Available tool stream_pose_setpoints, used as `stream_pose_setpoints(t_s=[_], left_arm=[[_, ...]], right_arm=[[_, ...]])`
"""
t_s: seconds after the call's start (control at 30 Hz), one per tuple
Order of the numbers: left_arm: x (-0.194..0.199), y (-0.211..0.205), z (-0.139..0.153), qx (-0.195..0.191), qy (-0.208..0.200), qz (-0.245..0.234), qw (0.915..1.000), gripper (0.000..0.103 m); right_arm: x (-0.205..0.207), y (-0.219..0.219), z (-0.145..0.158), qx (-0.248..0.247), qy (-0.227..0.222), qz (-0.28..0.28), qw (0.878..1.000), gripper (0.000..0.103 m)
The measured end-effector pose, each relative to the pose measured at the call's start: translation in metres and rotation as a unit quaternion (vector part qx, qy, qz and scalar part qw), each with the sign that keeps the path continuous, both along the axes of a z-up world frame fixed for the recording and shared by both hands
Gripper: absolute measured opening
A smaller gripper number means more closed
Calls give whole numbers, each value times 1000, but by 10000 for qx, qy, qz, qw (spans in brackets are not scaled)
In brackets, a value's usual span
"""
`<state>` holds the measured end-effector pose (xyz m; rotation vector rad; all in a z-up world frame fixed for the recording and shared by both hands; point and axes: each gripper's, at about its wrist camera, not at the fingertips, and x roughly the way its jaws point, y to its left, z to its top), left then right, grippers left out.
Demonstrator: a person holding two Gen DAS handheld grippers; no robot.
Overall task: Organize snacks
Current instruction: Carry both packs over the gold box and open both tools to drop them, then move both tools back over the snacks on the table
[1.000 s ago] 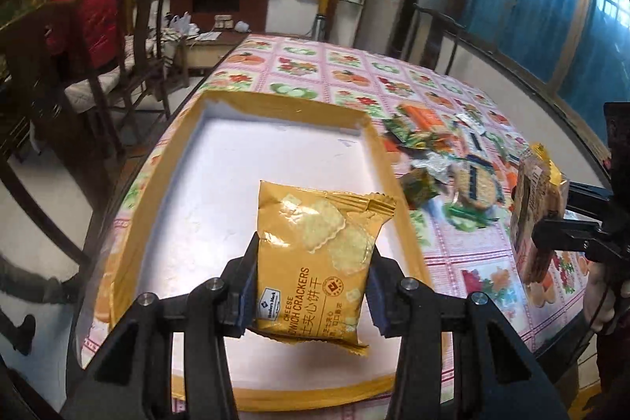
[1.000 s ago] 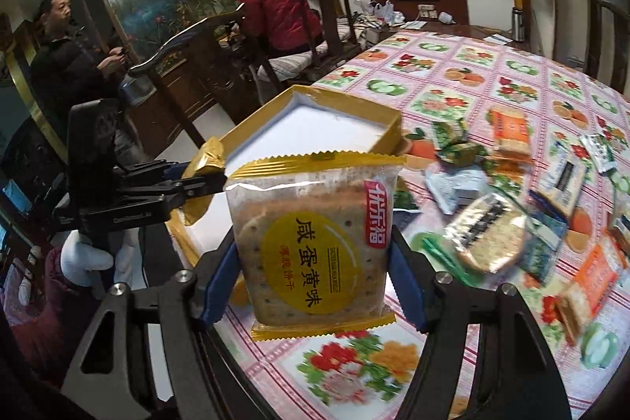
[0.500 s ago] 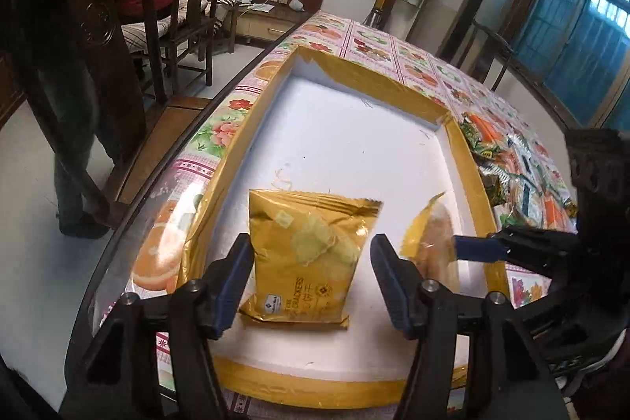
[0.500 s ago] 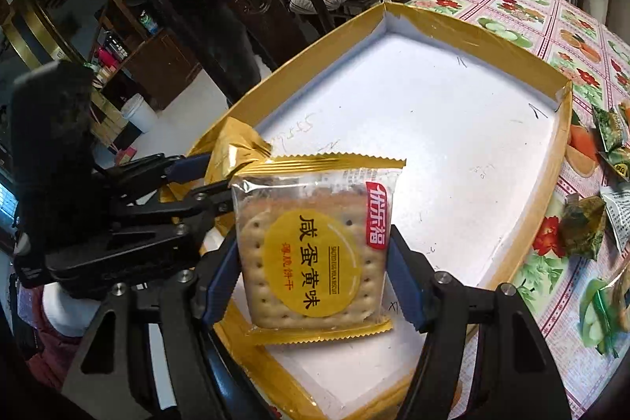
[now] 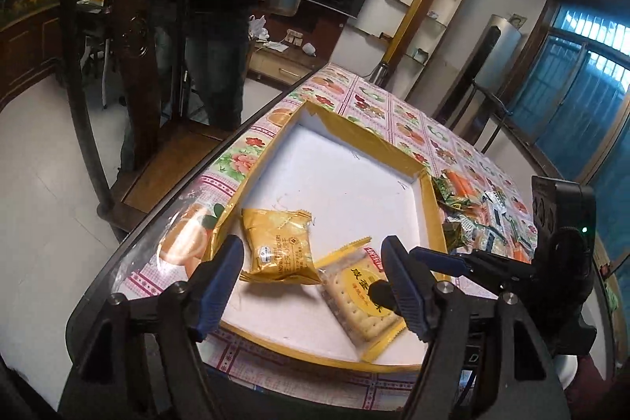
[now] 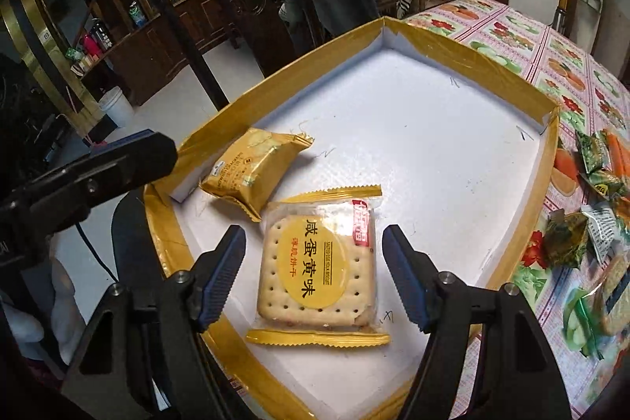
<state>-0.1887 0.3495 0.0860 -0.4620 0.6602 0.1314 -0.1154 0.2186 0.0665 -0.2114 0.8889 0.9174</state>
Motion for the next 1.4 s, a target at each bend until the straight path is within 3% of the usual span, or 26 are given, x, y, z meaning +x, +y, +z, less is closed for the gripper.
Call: stream_pose_setpoints(t_s=[0.27,0.4,0.53,0.73,1.0,1.2,1.4], left_arm=[[-9,-33,13,22,-170,-135,9998,79],[-1,-53,12,4,-60,-252,9997,79],[7,-83,18,166,-39,-501,9986,79],[23,-124,18,215,29,-869,9960,79],[34,-168,15,402,233,-1232,9913,79],[33,-178,23,518,188,-1159,9917,79],[56,-194,20,474,316,-1431,9881,79]], right_arm=[[-19,-59,35,435,-765,-169,9960,73],[-26,-105,42,502,-1313,-524,9887,81],[-28,-157,43,569,-1665,-853,9807,81],[-1,-247,40,724,-1401,-1666,9733,81],[55,-356,28,1031,-954,-2990,9439,81],[71,-398,8,1228,-900,-3434,9268,81],[76,-411,3,1368,-710,-3549,9221,81]])
